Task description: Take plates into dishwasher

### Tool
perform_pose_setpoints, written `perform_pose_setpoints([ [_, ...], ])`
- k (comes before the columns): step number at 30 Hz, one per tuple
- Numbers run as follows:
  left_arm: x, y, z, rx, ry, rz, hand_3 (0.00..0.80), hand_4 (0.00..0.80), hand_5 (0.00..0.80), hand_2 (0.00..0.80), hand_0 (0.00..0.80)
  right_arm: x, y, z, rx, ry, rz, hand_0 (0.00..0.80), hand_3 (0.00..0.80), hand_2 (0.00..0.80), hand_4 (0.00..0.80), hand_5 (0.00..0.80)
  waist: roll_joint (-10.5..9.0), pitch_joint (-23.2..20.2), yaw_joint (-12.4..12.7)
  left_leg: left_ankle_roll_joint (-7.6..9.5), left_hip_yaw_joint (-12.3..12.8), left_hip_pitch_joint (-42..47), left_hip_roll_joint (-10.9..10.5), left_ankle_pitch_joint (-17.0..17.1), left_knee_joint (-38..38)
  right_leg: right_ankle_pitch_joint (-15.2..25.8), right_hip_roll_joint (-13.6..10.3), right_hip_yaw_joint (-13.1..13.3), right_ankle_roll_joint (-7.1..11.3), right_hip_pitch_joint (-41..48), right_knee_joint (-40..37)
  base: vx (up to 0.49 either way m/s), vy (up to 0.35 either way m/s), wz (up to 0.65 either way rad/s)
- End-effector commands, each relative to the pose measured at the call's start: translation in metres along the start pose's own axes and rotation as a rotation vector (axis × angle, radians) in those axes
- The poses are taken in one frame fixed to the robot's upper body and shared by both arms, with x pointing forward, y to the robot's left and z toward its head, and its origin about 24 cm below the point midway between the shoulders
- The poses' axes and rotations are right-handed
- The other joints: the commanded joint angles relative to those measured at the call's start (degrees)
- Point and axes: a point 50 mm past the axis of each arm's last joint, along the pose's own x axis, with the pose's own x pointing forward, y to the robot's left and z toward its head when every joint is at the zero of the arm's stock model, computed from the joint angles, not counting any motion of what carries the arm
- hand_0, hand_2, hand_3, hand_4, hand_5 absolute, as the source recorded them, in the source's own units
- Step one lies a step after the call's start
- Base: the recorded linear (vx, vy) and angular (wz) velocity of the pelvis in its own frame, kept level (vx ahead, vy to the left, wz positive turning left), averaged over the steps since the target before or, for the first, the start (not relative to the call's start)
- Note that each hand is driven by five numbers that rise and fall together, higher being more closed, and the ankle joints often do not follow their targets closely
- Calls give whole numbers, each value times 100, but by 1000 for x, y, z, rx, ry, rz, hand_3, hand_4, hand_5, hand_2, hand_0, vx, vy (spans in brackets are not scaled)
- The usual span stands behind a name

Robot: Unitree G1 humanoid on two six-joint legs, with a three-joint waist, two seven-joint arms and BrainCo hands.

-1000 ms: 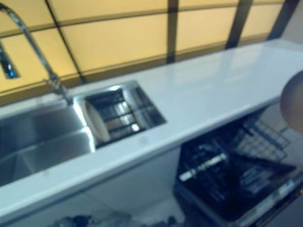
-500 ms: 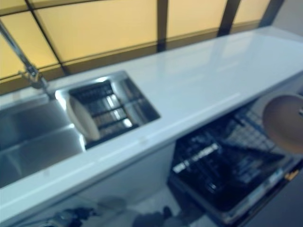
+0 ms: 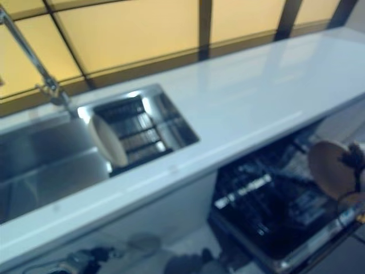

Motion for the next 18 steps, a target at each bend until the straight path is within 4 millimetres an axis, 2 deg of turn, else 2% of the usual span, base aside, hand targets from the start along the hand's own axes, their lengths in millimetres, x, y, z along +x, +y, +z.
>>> perform_pose_setpoints([
  [1, -7, 30, 8, 98, 5, 81, 0, 0, 0, 0, 0, 10, -14, 7, -41, 85, -131, 800, 800, 800, 800, 800, -321, -134, 257, 103, -174, 317, 83, -260, 27, -101, -319, -105, 539, 61, 22, 19, -20, 11],
  [8, -6, 27, 10, 129, -4, 70, 0, 0, 0, 0, 0, 14, -4, 11, -203, 196, -155, 800, 800, 800, 800, 800, -245, -145, 446, 95, -294, 293, 84, -249, 27, -112, -372, -259, 543, 103, 16, 22, -18, 12],
  [18, -3, 20, 12, 149, 0, 68, 0, 0, 0, 0, 0, 21, 2, 18, -291, 244, -134, 800, 800, 800, 800, 800, -141, -60, 625, 80, -396, 180, 104, -208, 27, -110, -408, -330, 547, 20, 28, 3, -14, 7],
])
